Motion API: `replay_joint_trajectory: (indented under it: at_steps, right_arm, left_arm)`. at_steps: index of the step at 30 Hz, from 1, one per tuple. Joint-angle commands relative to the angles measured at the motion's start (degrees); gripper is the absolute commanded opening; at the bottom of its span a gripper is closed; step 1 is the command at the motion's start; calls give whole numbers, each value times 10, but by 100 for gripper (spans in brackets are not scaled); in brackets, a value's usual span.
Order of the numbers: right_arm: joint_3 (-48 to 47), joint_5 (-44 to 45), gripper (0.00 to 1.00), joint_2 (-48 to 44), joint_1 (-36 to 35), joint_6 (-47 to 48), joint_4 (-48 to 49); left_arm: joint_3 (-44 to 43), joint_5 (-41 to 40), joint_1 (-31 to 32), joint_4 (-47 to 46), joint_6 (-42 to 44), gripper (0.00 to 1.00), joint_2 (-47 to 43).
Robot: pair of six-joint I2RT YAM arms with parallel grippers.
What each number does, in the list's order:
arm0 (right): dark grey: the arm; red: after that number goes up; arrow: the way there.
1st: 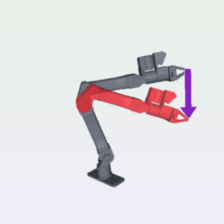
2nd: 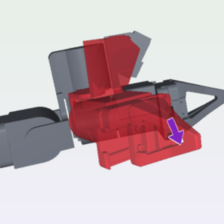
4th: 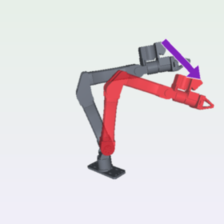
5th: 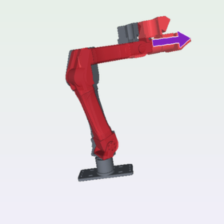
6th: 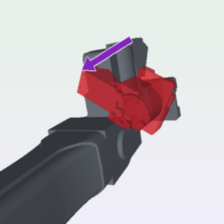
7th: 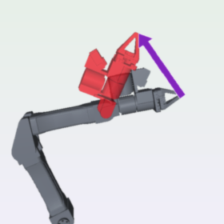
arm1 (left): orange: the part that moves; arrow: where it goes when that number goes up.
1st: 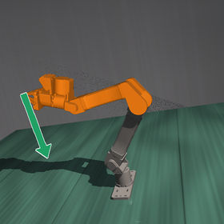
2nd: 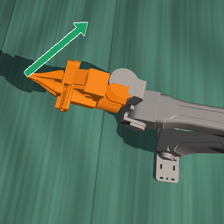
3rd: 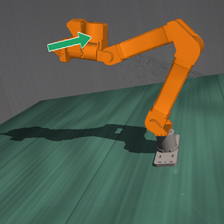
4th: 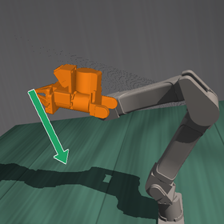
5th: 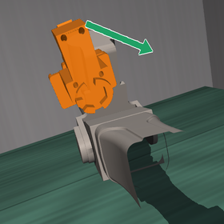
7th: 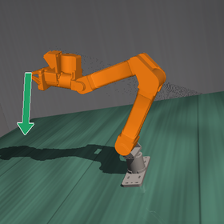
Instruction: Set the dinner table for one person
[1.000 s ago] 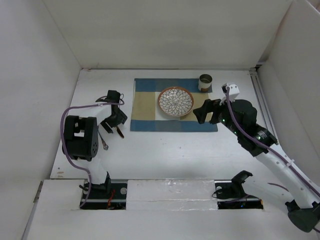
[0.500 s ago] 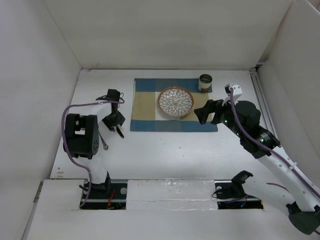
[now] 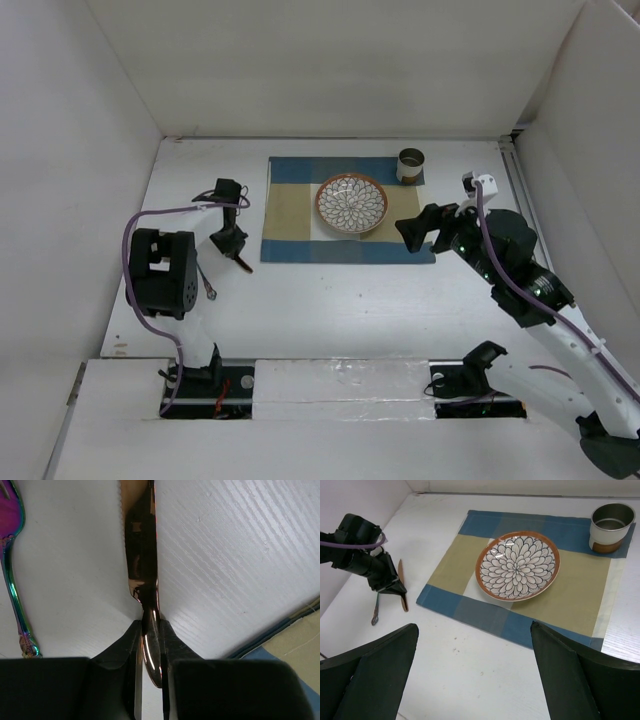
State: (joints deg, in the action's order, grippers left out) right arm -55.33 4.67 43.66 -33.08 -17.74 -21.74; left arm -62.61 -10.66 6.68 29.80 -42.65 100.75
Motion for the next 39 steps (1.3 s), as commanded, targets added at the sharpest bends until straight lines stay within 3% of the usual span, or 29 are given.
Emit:
replay_joint_trajectory:
  at_steps: [1,4,8,12,15,21,24,25,29,39]
  right_arm:
    - [-7,9,100,-5,-3,2,-1]
    - [-7,9,100,-5,2,2,-1]
    - [-7,9,100,-5,7,2,-1]
    - [-7,20,100,-5,19,2,-12]
    - [-26,28,100,-11,25,2,-25]
    - [-94,63,100,-16,45,2,-77]
    - [-122,80,100,-23,51,2,-103]
    - [-127,85,100,-29,51,2,-103]
    - [-140,91,100,-35,57,2,-125]
    - [-159,108,100,-40,57,2,-159]
  left_arm:
    - [14,-44,0,38,-11,0,15]
    - [-44,-111,21,85,-18,0,-23]
    - [-117,-124,27,112,16,0,-67]
    - [-164,-76,27,112,61,0,-102]
    - [-193,-51,89,96,71,0,-110]
    - [-326,6,248,90,41,0,3]
    - [-448,13,312,107,35,0,100]
    - [-518,13,325,123,35,0,126]
    - [-627,51,370,113,42,0,232]
    - [-650,140,394,4,22,0,323]
